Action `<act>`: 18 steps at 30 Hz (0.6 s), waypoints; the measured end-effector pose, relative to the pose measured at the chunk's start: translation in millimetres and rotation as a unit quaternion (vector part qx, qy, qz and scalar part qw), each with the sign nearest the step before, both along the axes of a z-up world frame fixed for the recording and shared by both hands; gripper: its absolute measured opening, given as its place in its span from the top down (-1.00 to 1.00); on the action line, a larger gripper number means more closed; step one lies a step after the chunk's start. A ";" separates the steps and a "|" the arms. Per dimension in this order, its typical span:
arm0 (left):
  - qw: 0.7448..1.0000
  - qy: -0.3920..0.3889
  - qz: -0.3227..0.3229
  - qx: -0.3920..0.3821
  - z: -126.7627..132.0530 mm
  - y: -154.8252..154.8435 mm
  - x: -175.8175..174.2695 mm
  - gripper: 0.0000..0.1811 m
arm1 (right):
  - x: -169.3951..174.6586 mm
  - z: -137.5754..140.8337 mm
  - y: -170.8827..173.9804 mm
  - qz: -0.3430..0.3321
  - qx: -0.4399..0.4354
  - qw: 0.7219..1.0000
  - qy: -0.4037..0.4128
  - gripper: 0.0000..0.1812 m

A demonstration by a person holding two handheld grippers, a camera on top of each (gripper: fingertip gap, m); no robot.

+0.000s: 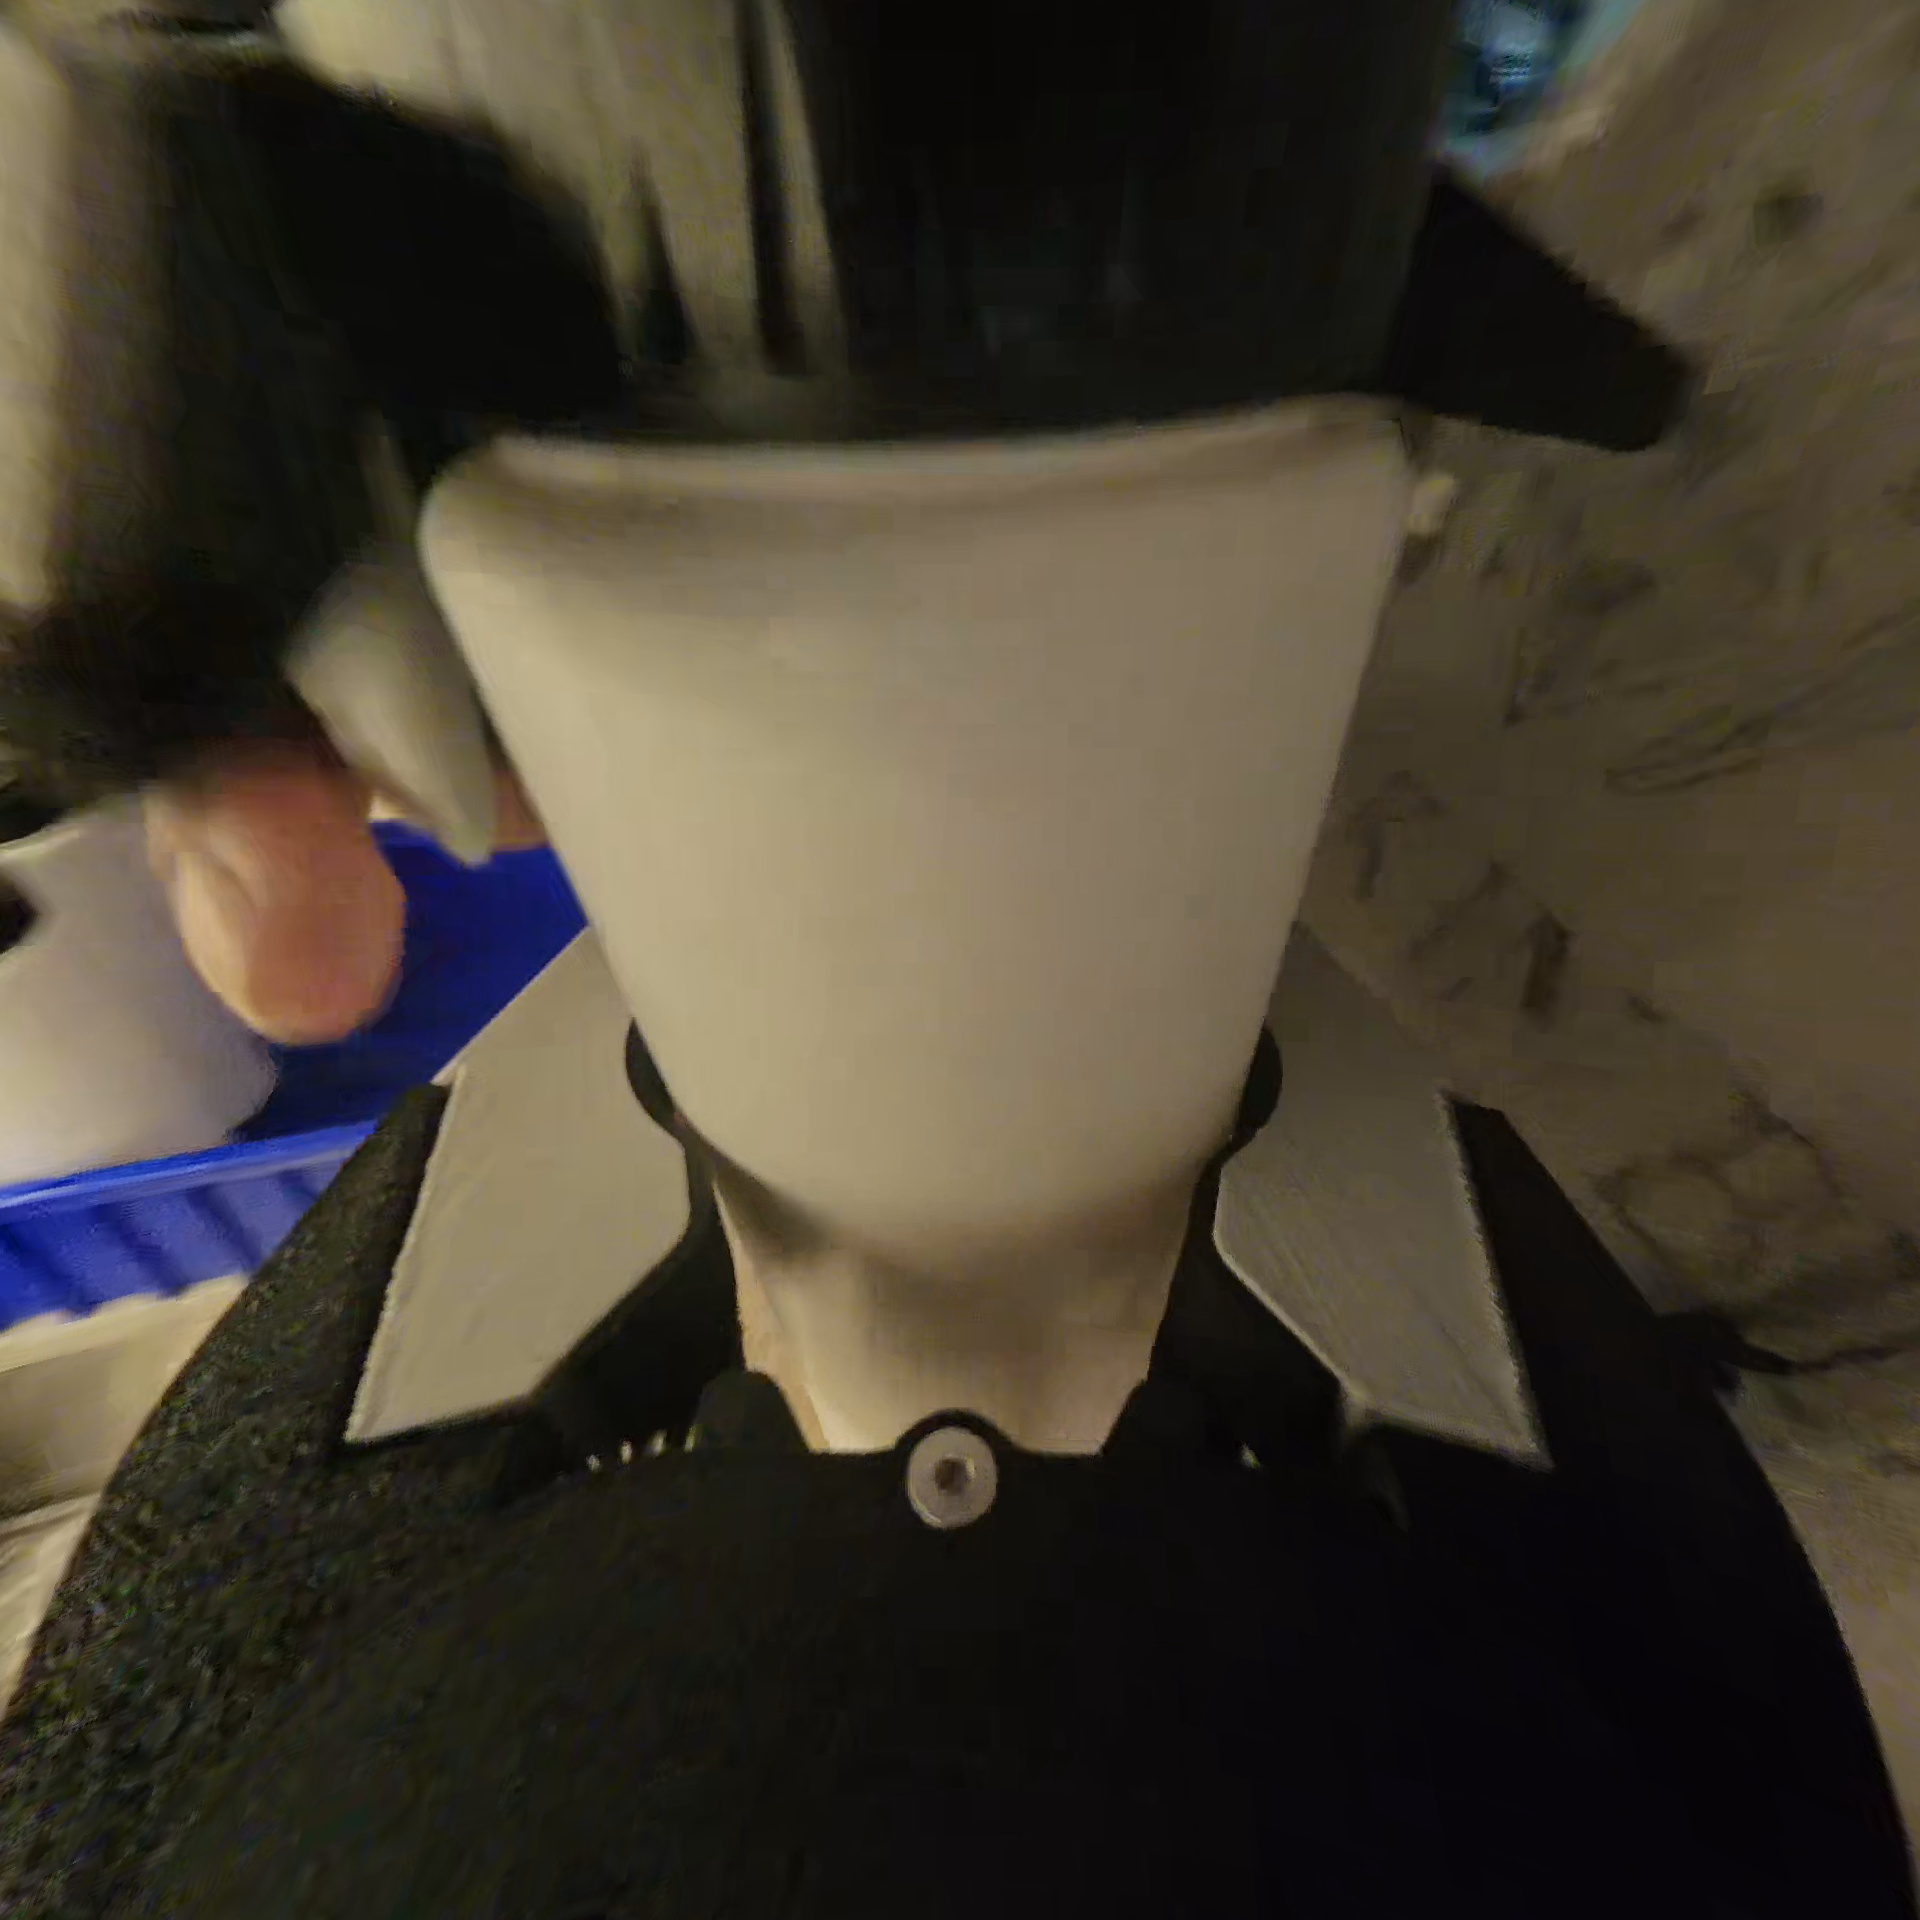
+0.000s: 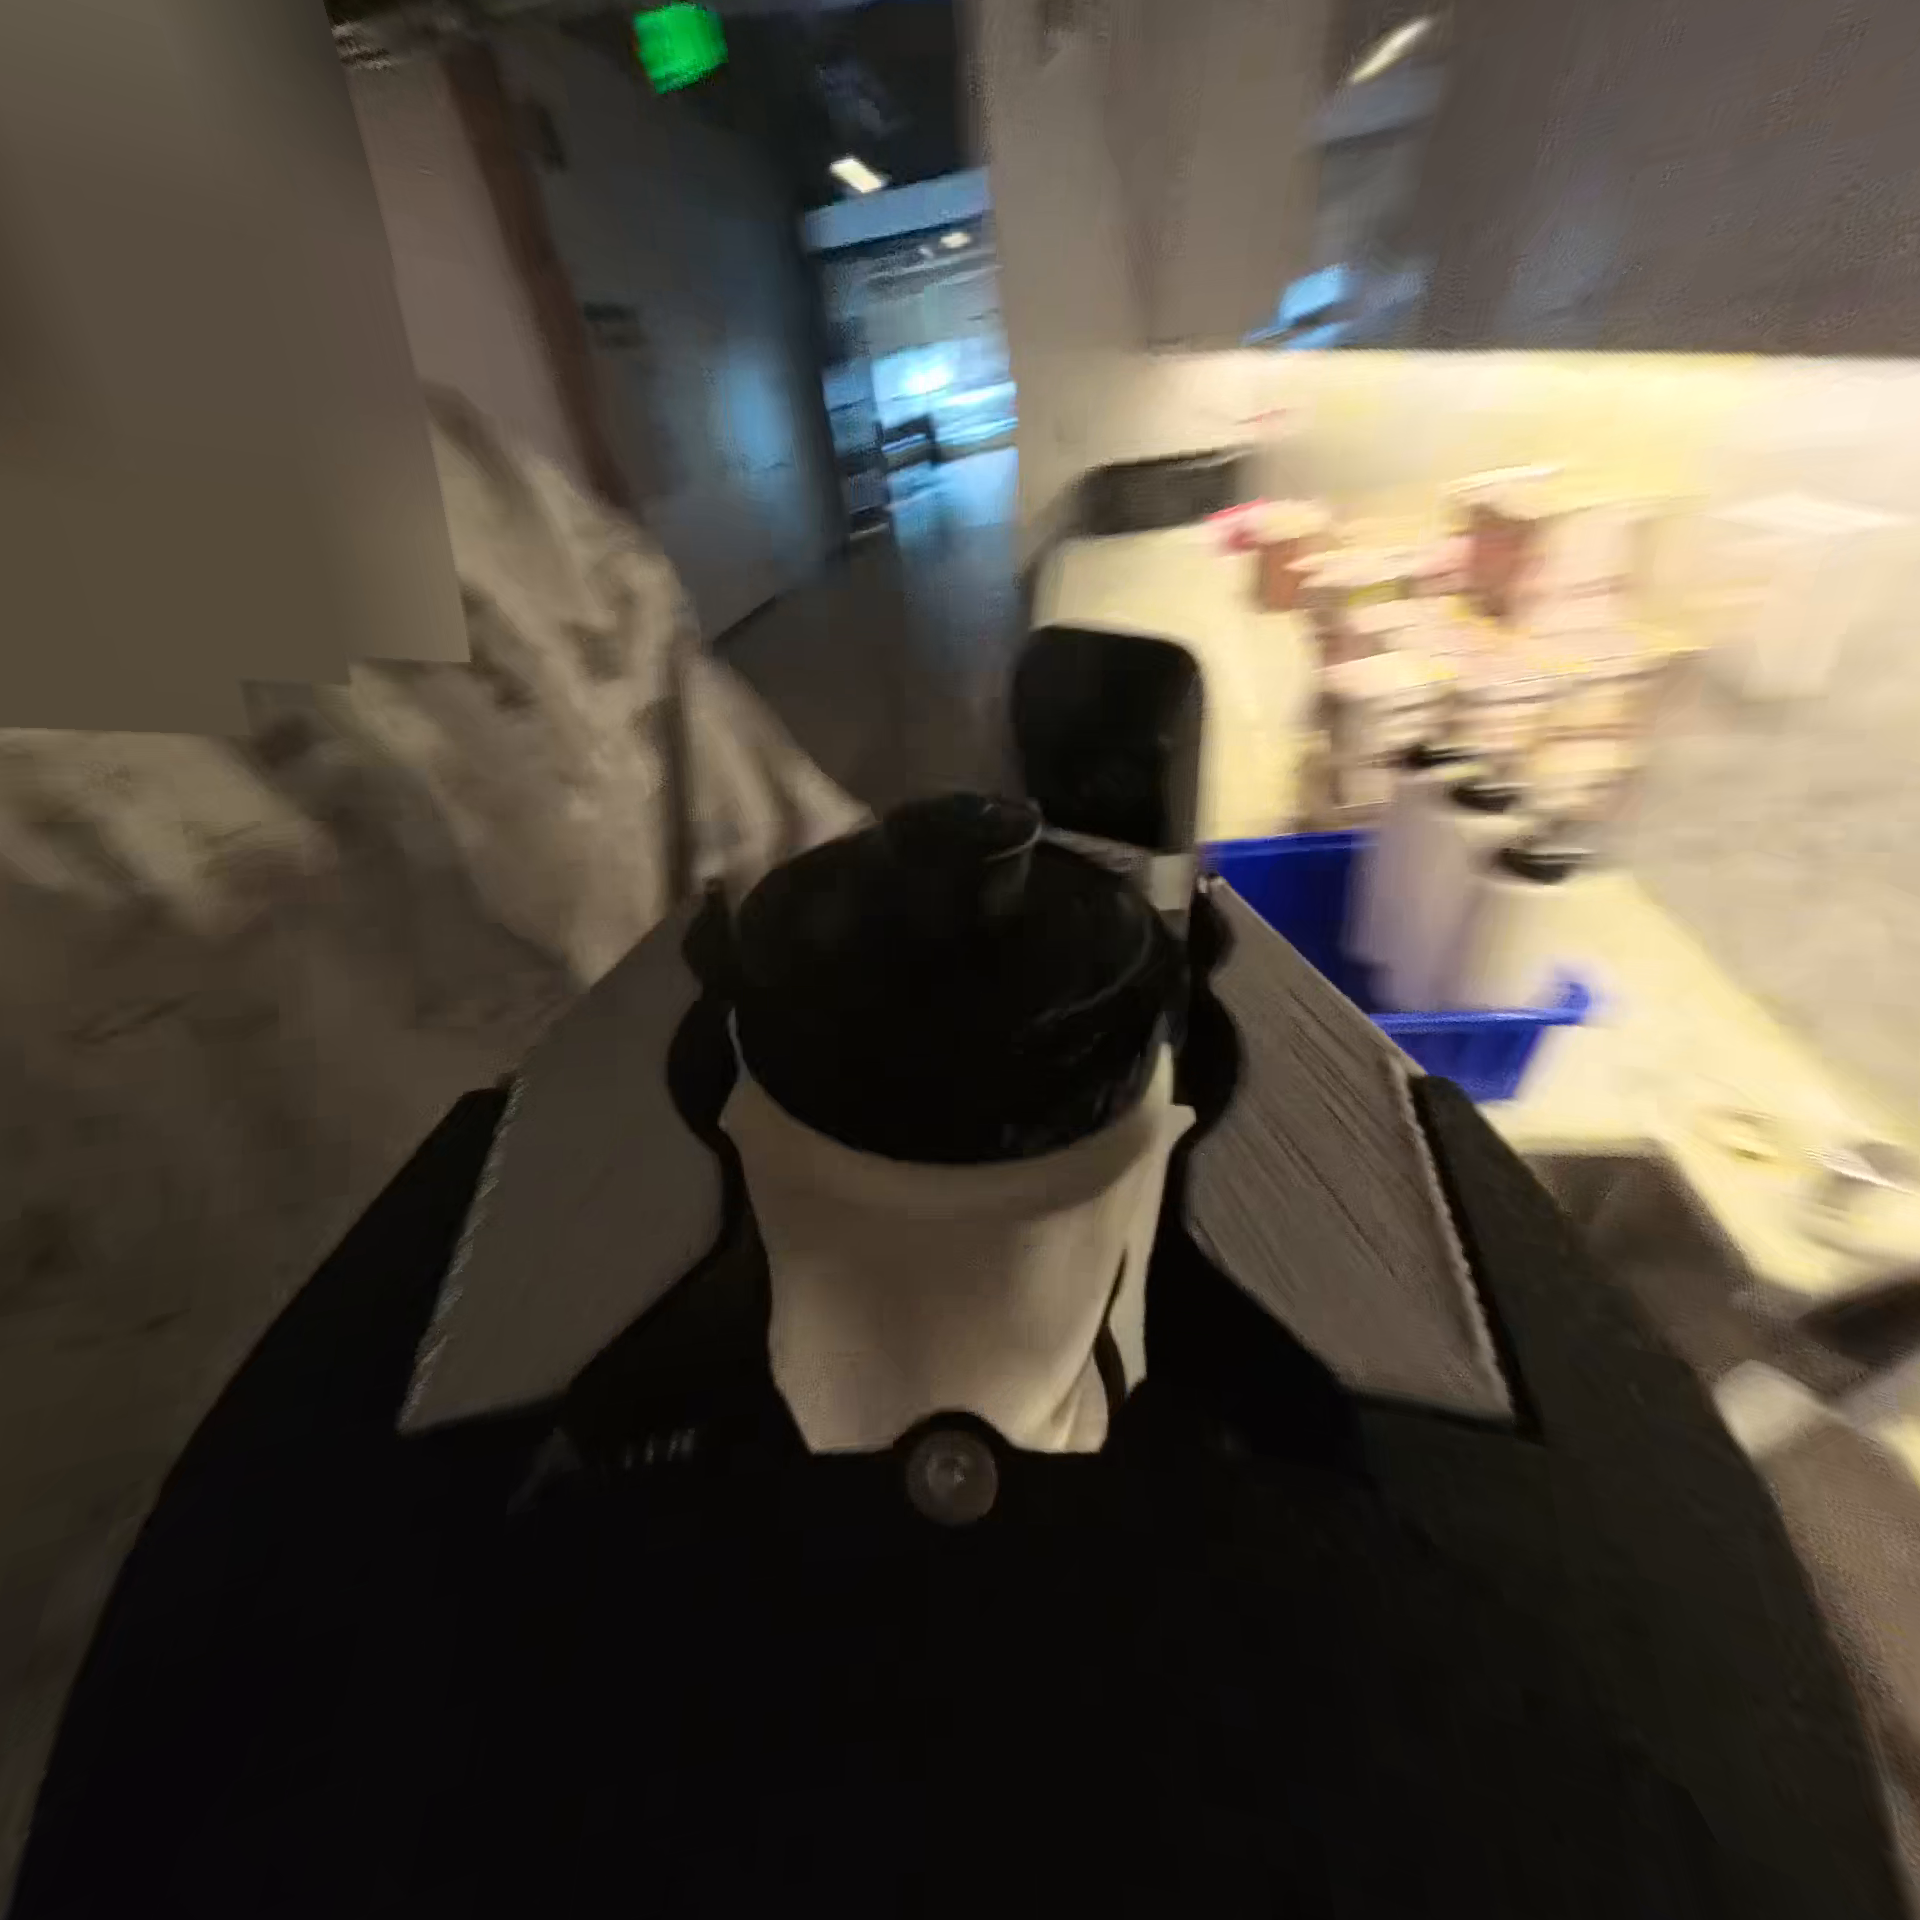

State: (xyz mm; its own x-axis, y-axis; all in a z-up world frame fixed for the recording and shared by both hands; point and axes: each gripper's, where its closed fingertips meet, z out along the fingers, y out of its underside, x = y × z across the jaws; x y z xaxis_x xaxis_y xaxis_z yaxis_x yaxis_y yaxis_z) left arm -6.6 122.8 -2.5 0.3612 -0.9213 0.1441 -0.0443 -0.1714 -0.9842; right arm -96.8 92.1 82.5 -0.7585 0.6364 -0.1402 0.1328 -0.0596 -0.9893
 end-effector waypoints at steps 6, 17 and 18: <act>0.964 0.042 0.263 0.008 -14.0 78.7 -20.0 -0.14 | 5.4 -7.0 77.7 -0.355 0.035 0.934 0.023 -0.09; 0.999 0.043 -0.002 0.027 -6.4 22.7 69.7 -0.17 | 88.2 4.6 10.2 0.157 -0.024 0.987 0.017 0.15; 0.999 0.044 0.013 0.029 -5.9 27.3 69.4 -0.14 | 82.1 5.7 13.0 0.150 -0.032 0.988 0.012 0.14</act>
